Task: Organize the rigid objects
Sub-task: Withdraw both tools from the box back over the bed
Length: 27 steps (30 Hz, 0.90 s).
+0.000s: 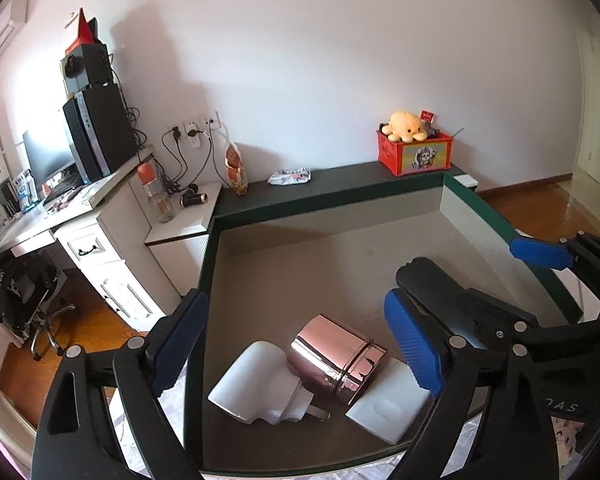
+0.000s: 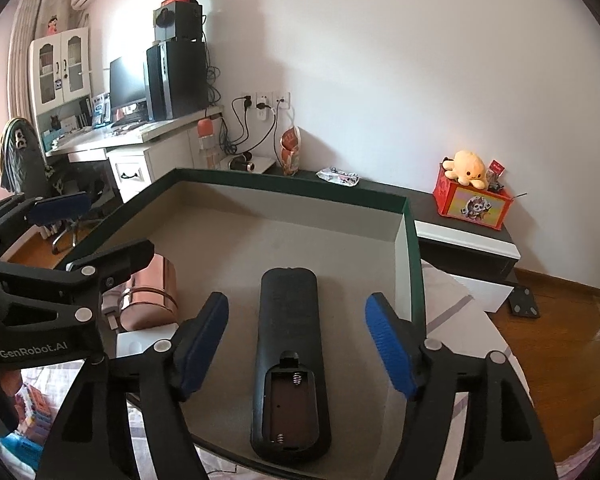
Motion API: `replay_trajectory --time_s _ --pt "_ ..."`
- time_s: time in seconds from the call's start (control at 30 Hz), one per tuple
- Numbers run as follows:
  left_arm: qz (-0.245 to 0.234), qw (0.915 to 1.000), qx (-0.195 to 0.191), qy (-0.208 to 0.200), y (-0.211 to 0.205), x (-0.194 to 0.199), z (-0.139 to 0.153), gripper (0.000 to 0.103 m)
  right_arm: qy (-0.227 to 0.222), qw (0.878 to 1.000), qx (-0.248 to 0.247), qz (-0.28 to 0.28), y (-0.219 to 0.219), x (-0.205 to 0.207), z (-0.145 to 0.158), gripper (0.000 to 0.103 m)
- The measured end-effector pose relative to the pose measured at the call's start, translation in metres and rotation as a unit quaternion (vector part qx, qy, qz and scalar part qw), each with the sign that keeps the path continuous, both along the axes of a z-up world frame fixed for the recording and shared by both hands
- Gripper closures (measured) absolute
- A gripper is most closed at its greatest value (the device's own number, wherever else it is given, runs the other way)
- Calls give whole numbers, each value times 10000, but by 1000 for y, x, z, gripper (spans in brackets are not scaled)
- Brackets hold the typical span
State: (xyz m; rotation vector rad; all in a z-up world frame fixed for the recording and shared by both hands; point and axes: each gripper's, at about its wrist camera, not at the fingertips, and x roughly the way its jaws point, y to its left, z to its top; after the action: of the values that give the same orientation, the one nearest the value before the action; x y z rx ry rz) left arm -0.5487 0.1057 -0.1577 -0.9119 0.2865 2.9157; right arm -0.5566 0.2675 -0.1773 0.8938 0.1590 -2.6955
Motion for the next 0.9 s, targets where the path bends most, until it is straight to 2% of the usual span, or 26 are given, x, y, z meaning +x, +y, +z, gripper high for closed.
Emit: replay_trajectory --time_s 0.07,0.2,0.37,0.43,0.67,0.9 --pt "5 10000 27 77 -1 4 5 8 55 10000 -54 -25 1 3 4 23" --pt "168 9992 150 329 -11 19 25 2 171 9996 -198 -42 5 10 18 20" --pt "179 9967 291 737 -23 60 56 0 486 9987 -66 -165 8 36 44 12" --pt "189 9959 297 838 -28 80 67 0 593 9980 -32 -230 9 51 55 0" --pt "444 9898 227 1337 -43 161 95 0 1230 9917 -170 -326 12 135 100 0" --pt "632 9843 355 1608 -62 238 106 0 1604 9852 -288 -534 12 215 122 0"
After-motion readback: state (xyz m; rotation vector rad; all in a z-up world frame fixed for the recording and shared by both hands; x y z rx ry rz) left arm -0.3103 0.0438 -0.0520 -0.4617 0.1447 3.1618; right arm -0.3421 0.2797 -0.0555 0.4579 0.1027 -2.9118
